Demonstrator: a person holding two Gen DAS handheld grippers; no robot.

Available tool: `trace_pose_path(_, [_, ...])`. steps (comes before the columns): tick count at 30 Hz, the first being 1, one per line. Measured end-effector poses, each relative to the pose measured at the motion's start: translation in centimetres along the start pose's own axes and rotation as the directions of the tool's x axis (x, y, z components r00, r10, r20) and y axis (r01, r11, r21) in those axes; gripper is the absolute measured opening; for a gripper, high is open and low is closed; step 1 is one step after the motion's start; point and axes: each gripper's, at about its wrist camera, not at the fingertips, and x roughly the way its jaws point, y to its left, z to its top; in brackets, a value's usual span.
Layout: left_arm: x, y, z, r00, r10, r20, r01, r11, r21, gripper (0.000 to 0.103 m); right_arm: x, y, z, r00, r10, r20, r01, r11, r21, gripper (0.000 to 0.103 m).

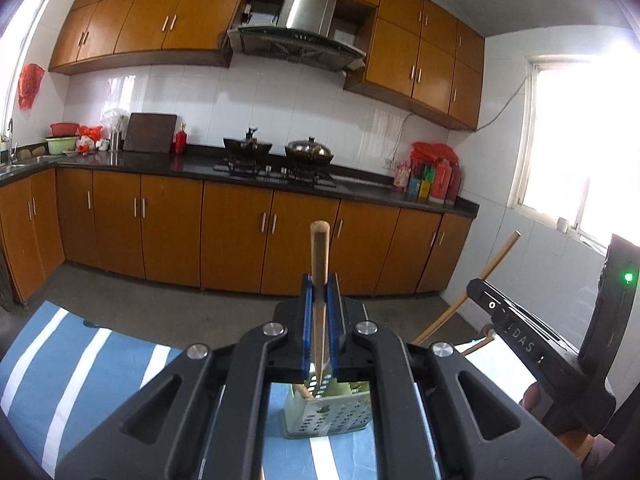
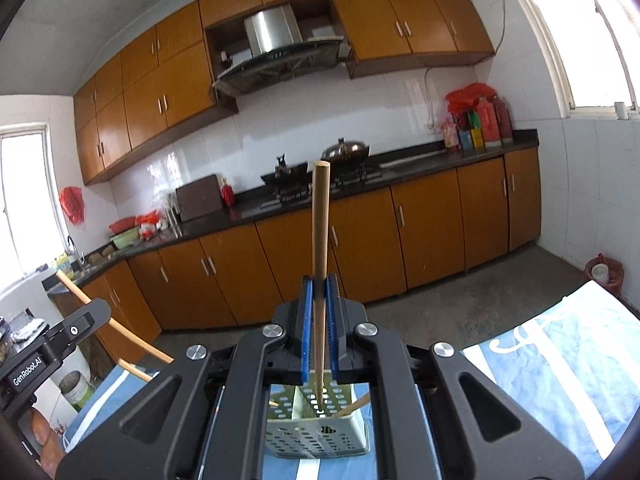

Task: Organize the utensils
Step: 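Open both grippers to release the chopsticks into the holder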

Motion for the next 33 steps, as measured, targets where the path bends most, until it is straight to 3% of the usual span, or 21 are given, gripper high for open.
trace_pose_path(5, [1.8,0.6,-0.7,0.999,-0.003,-0.050,0.002,1.000,-0.015,0.008,1.1,-0.1,-0.9,0.998,0.000,-0.056,0.000,1.000,0.001,0.008])
trace_pose_path(12, [1.7,1.5,-1.0,0.998,0.019,-0.056,-0.021,1.000,-0.022,0.009,0.3,-0.3,-0.8,0.998,-0.008,-0.070,0.008,1.000,0.003,0.008])
trace_pose_path(13, [1.5,1.5,-0.9,0.998,0.022,-0.051,-0.023,0.999,-0.022,0.011,0.2,-0.4,-0.6,0.998,-0.007,-0.067,0.008,1.000,0.003,0.012])
trace_pose_path(16, [0.7,1.6,-0.6,0.999,0.025,-0.040,-0.026,0.999,-0.030,0.011,-1.0,-0.1,0.1,0.999,-0.023,-0.040,0.023,1.000,0.000,0.037])
trace_pose_path(25, [-4.9,3.3,-1.4,0.997,0.075,-0.034,-0.075,0.997,-0.022,0.016,-6.0,-1.9,0.3,0.998,-0.057,-0.010,0.057,0.998,0.001,0.037])
trace_pose_path(30, [-7.1,6.8,-5.5,0.983,0.146,-0.110,-0.148,0.989,-0.007,0.022,-7.8,-4.8,-3.2,0.990,-0.104,-0.093,0.105,0.995,0.000,0.037])
trace_pose_path(33, [-6.7,9.1,-9.3,0.958,0.200,-0.204,-0.202,0.979,0.013,0.023,-6.9,-6.5,-7.0,0.967,-0.129,-0.218,0.132,0.991,-0.004,0.037])
